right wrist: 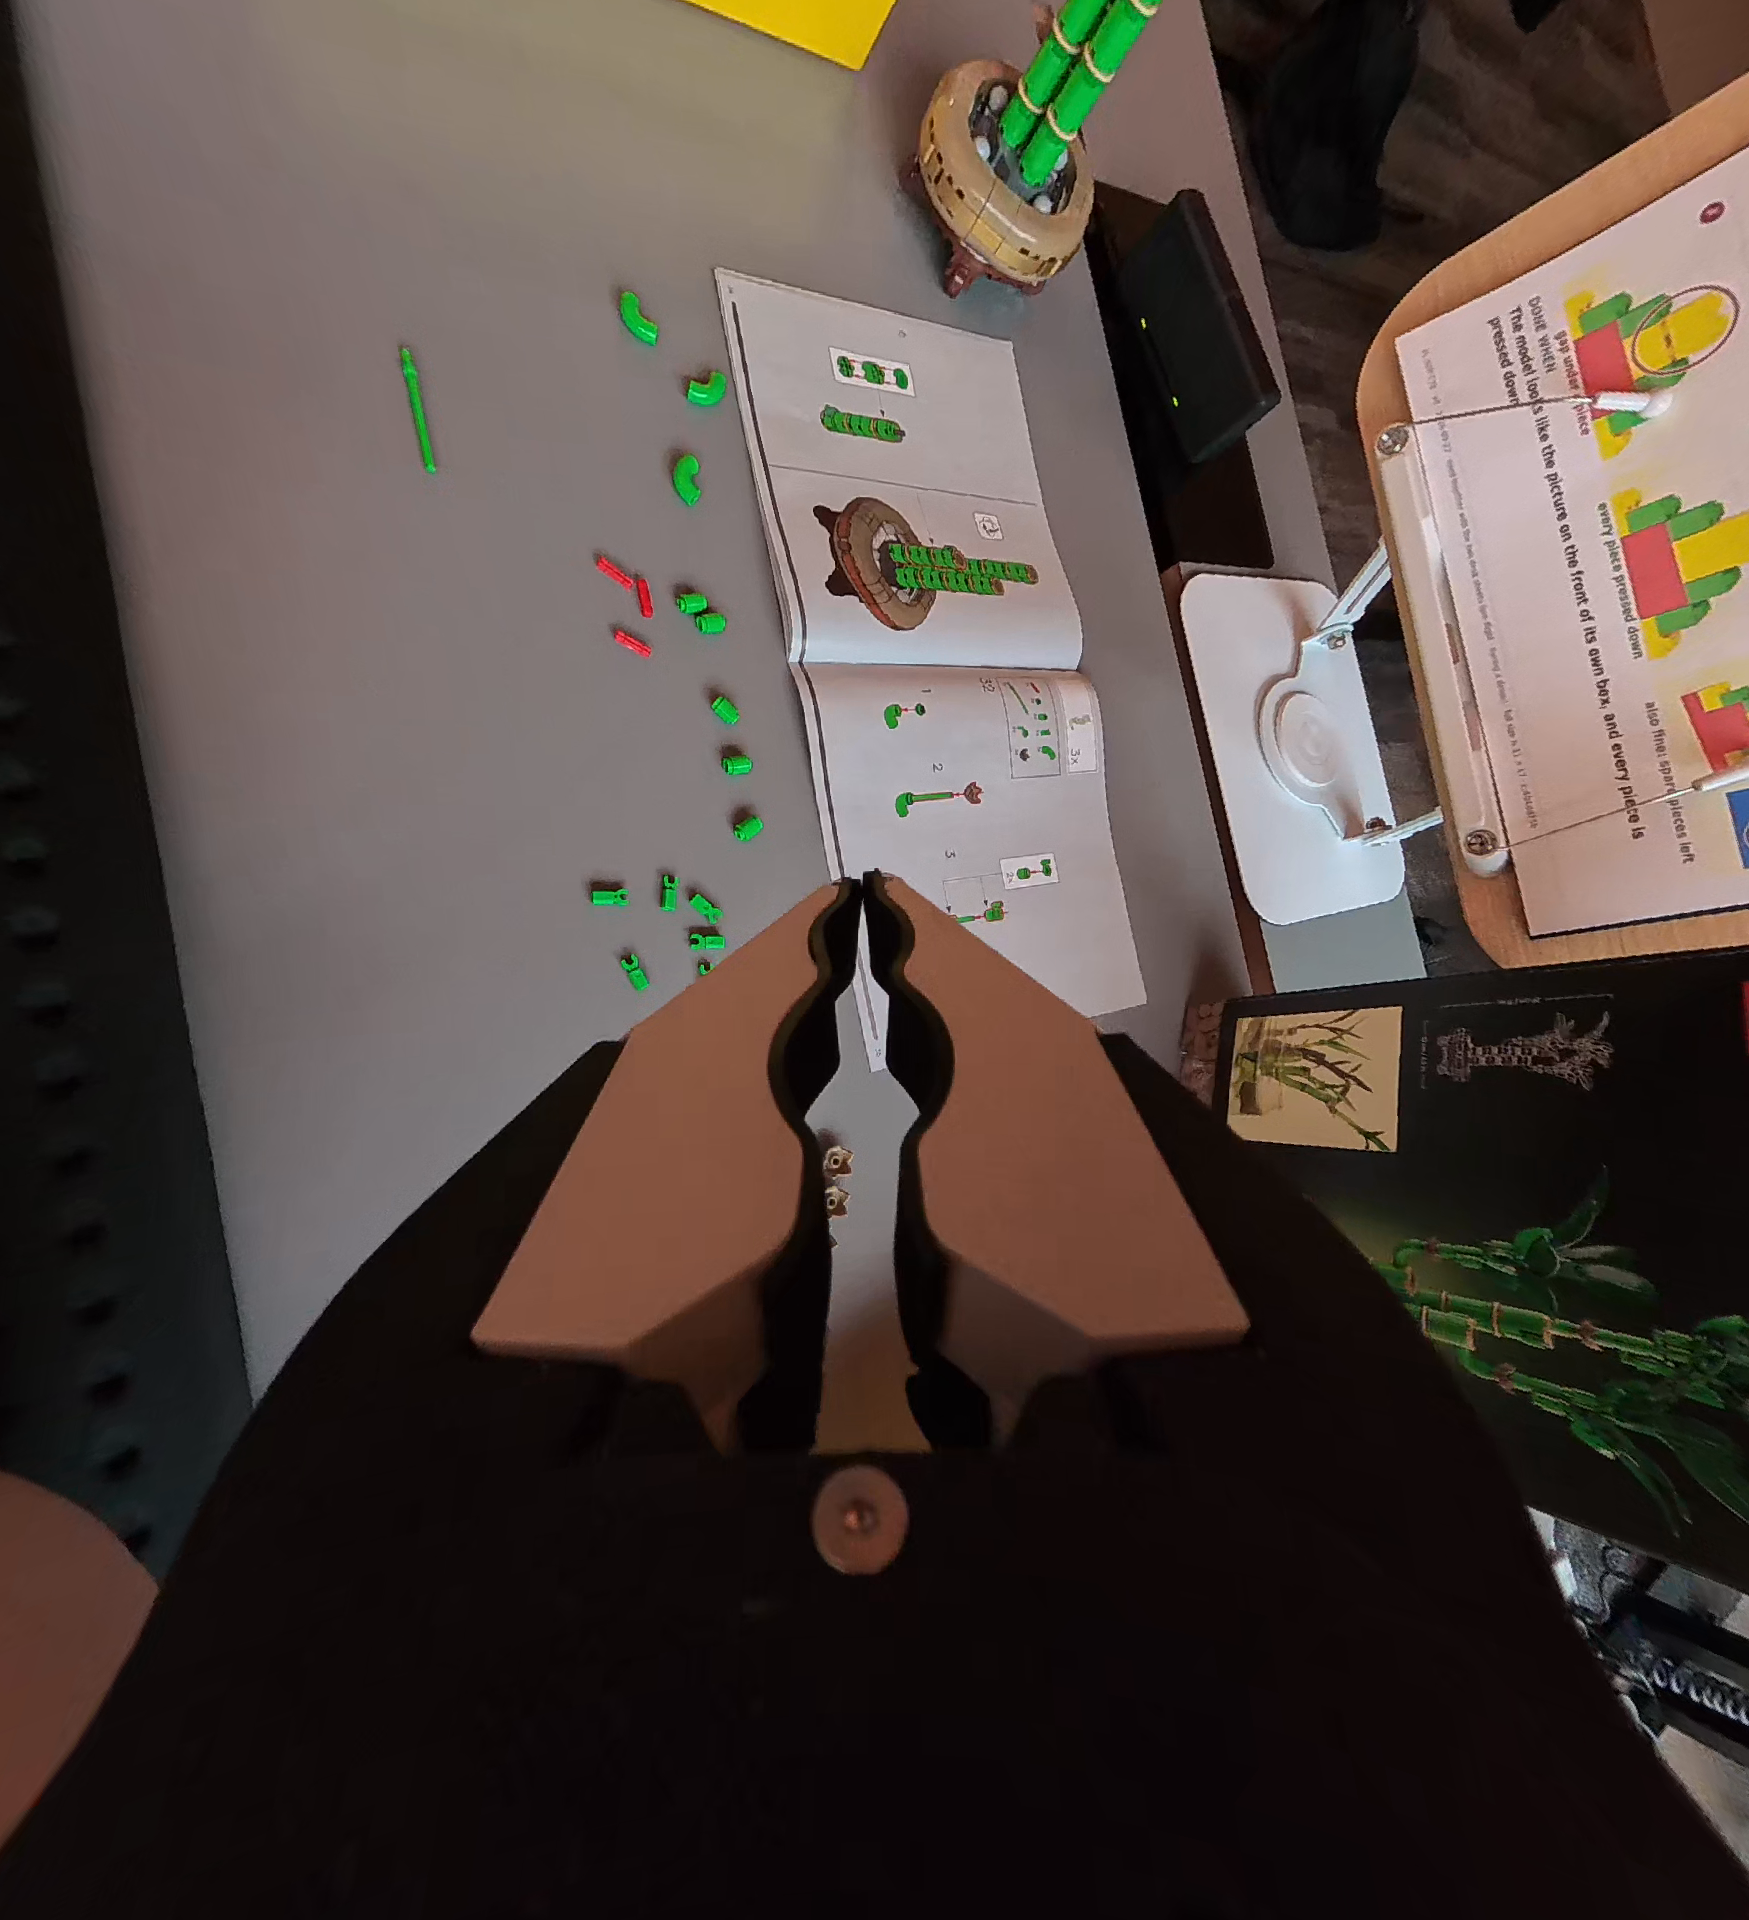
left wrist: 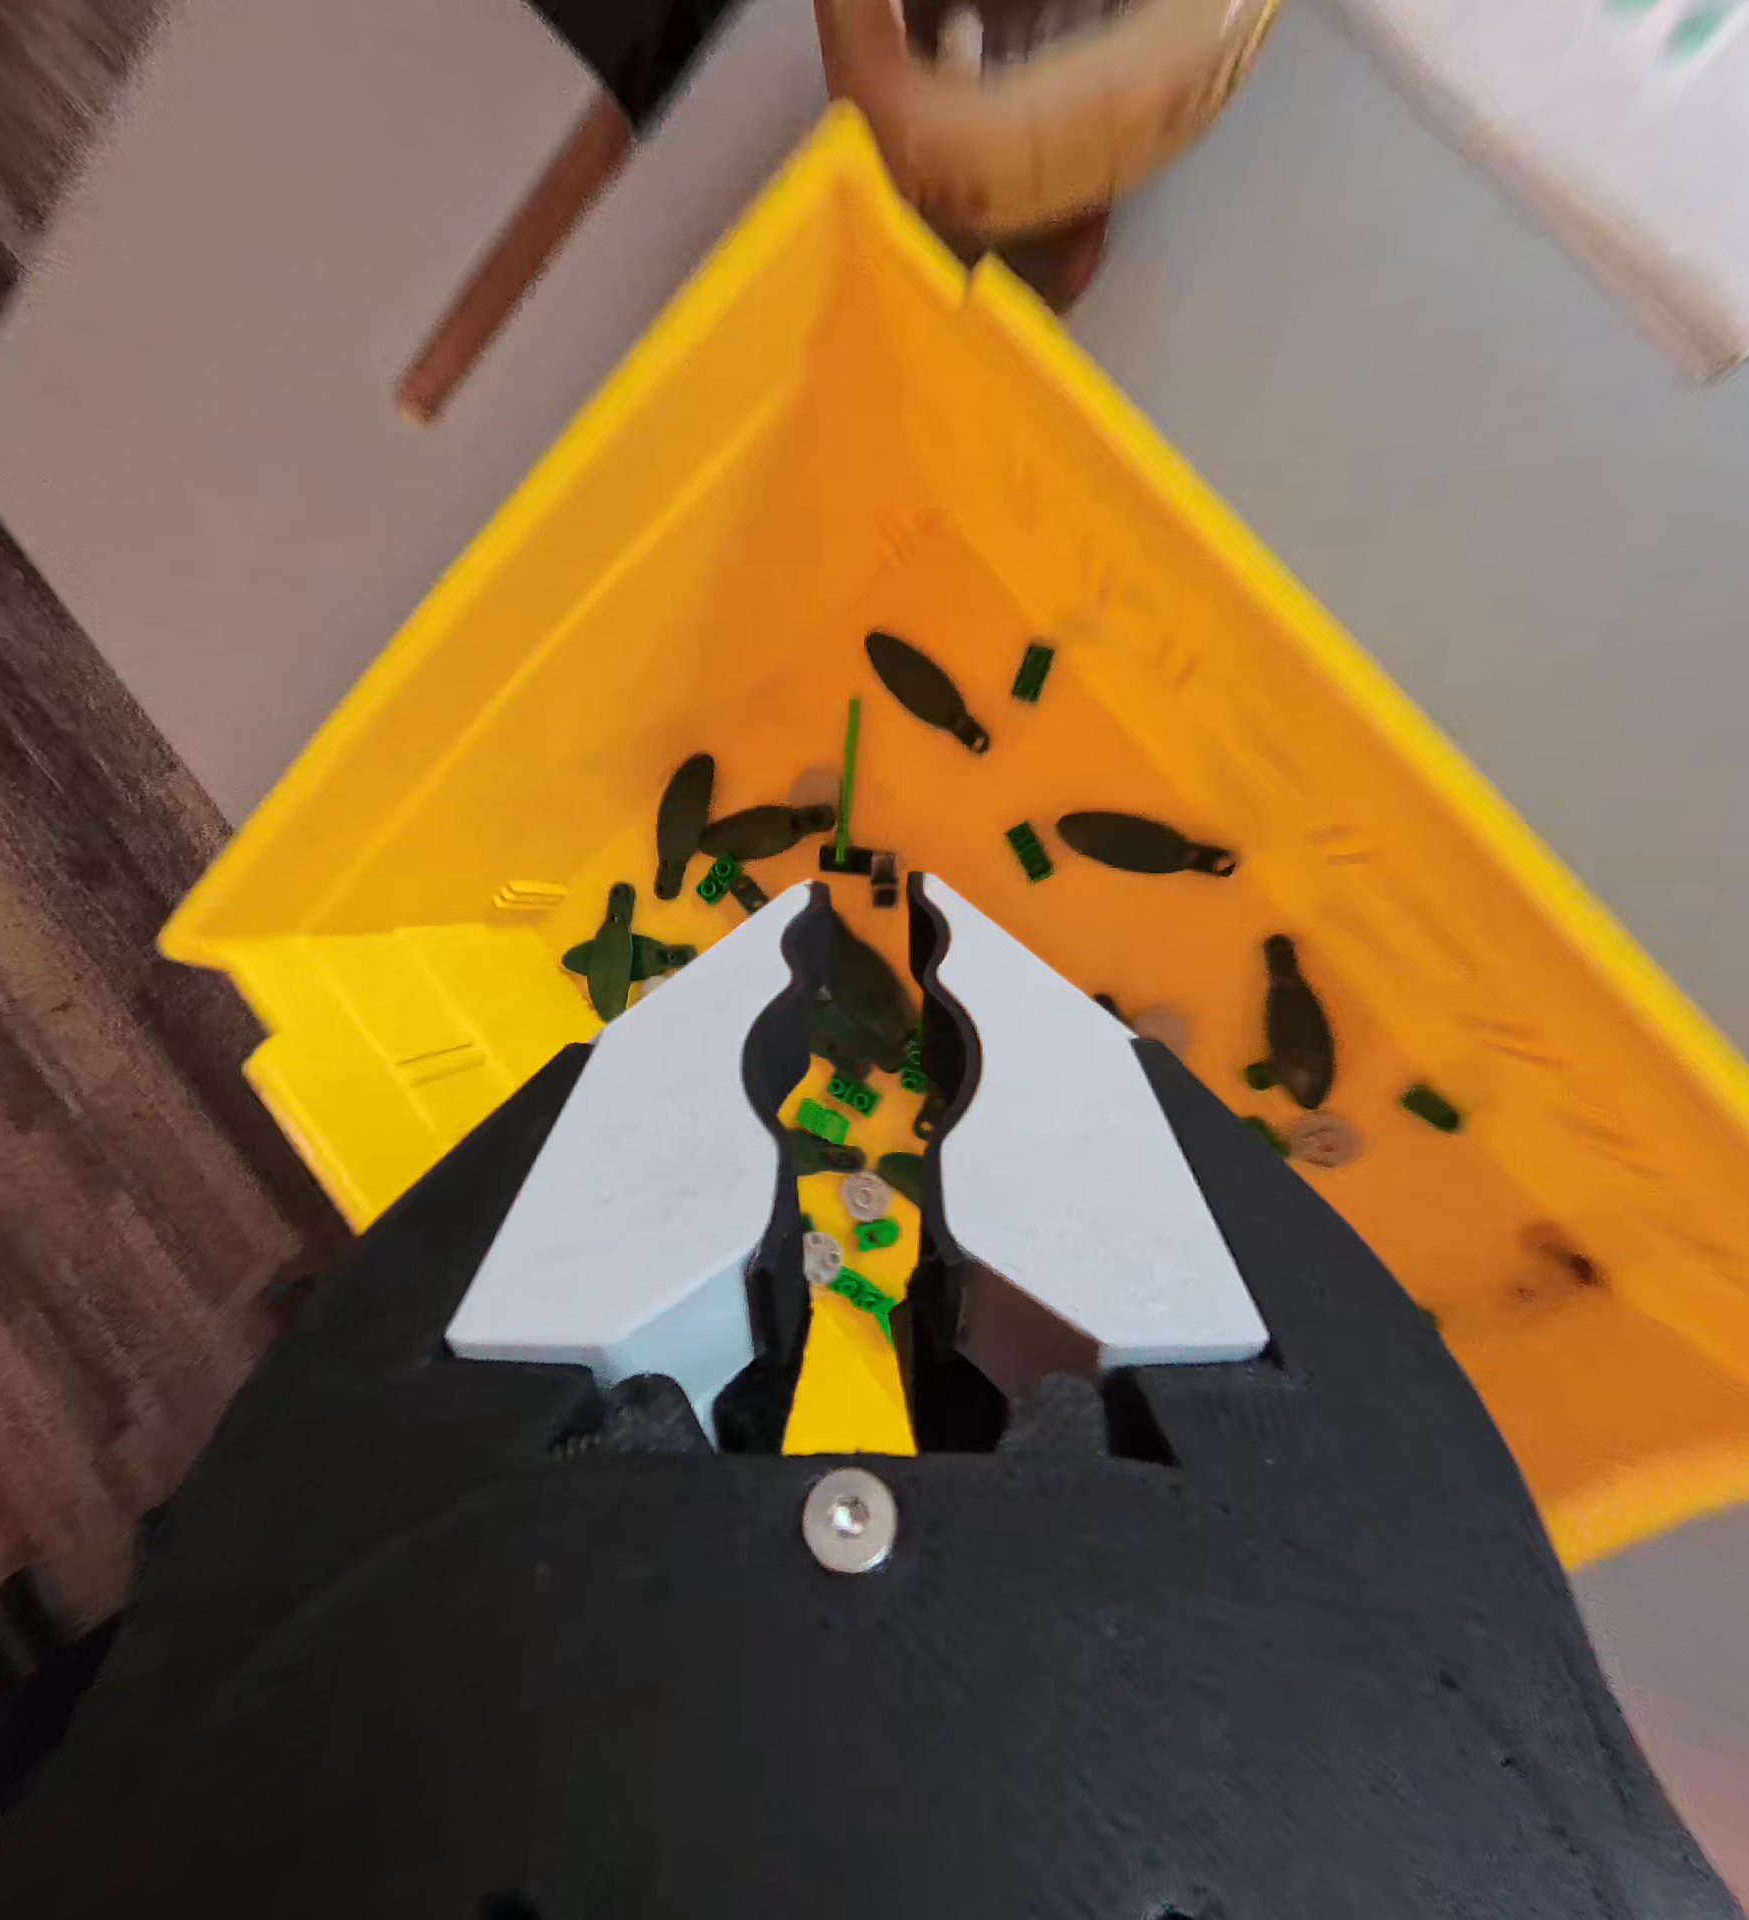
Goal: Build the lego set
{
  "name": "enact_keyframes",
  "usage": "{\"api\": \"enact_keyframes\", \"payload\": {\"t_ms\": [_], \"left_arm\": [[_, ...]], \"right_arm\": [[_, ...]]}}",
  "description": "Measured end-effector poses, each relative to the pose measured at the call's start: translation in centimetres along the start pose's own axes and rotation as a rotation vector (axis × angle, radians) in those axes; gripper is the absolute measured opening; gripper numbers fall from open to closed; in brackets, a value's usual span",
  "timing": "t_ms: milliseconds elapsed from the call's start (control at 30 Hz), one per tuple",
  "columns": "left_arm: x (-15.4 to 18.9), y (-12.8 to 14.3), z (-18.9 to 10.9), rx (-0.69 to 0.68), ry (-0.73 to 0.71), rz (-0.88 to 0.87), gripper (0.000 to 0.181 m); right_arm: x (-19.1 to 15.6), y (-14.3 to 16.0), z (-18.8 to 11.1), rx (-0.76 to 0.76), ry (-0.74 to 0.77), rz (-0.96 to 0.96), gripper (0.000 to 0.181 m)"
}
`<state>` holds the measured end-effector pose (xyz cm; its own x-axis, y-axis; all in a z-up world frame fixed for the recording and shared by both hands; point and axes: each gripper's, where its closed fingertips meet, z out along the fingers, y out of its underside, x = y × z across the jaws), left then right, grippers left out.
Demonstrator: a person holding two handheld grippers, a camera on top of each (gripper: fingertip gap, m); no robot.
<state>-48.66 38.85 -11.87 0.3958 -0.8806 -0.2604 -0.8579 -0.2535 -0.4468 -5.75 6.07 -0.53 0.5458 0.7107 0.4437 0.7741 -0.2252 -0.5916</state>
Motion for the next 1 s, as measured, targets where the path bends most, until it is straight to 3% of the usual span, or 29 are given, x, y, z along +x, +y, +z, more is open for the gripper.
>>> {"api": "enact_keyframes", "payload": {"t_ms": [33,133,333,533,1000], "left_arm": [[-0.2,0.9,1.5,-0.044,-0.001,0.017,0.018],[-0.5,2.5,4.7,-0.133,0.026,-0.006,0.022],[-0.4,1.6,7.3,-0.092,0.066,0.053,0.017],[-0.6,0.3,7.9,-0.092,0.092,0.123,0.014],[-0.4,0.7,9.3,-0.207,0.170,0.167,0.011]], "right_arm": [[-0.1,-0.1,0.1,0.001,-0.004,0.000,0.000],[-0.3,-0.1,0.3,-0.011,-0.006,-0.001,0.000],[-0.3,0.4,1.0,-0.038,-0.025,0.013,0.000],[-0.6,0.7,1.6,-0.063,-0.042,0.014,0.000],[-0.6,1.0,1.5,-0.074,-0.043,0.018,0.000]]}}
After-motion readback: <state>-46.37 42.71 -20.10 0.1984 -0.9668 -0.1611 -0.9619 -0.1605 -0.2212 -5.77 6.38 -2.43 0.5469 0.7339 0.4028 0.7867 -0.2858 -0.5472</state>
